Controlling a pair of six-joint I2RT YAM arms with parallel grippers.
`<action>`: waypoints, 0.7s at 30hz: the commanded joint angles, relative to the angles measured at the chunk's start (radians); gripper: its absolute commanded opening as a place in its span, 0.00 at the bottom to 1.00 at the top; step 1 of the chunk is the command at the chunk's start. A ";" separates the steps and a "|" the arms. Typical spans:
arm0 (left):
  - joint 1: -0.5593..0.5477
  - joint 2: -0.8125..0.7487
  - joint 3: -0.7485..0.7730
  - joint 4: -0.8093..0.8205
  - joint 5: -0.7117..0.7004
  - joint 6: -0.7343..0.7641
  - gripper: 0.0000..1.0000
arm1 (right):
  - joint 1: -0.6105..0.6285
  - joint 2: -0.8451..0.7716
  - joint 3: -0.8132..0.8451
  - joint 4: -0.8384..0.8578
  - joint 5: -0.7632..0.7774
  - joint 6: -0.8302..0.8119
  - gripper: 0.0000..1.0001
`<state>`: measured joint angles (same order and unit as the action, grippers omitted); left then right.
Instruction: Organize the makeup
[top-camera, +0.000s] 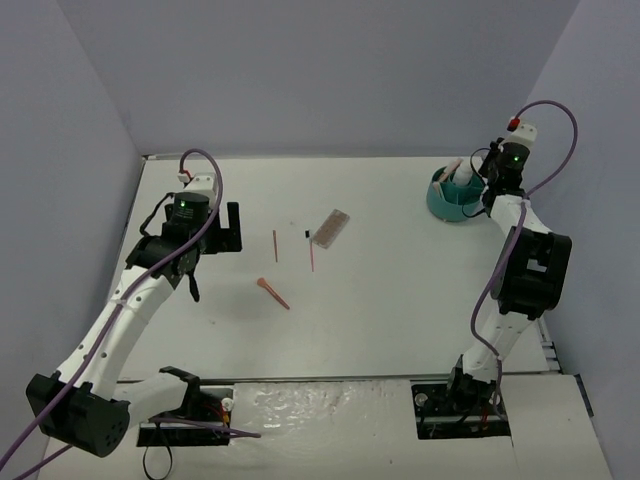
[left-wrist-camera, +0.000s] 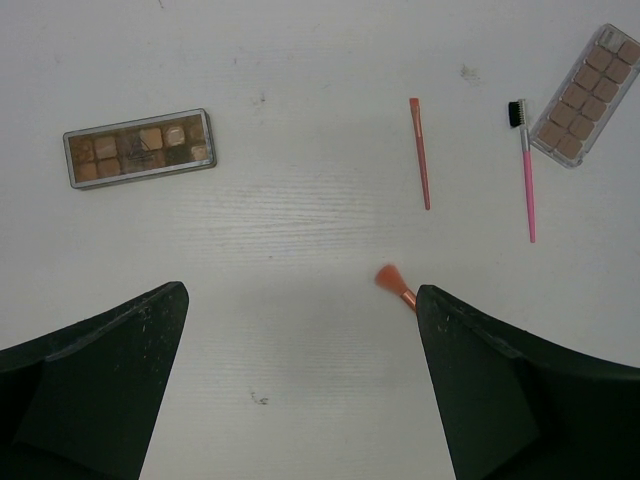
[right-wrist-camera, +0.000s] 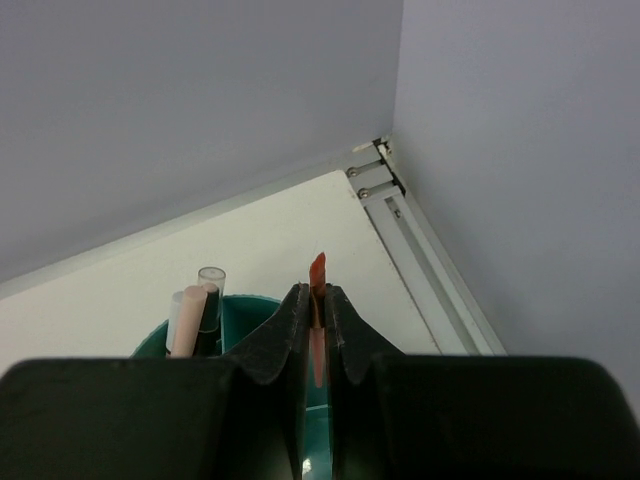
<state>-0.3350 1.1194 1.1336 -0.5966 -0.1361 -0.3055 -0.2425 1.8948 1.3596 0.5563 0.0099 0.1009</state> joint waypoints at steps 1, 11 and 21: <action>0.022 -0.003 0.024 0.034 -0.001 0.011 0.97 | -0.009 0.034 0.058 0.129 -0.106 -0.049 0.00; 0.033 0.005 0.020 0.037 0.011 0.008 0.97 | -0.012 0.078 0.056 0.126 -0.157 -0.080 0.18; 0.047 0.005 0.020 0.040 0.034 -0.005 0.97 | -0.012 -0.021 0.030 0.118 -0.167 -0.077 0.51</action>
<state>-0.3014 1.1336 1.1328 -0.5953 -0.1174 -0.3031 -0.2501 1.9980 1.3636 0.5885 -0.1384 0.0255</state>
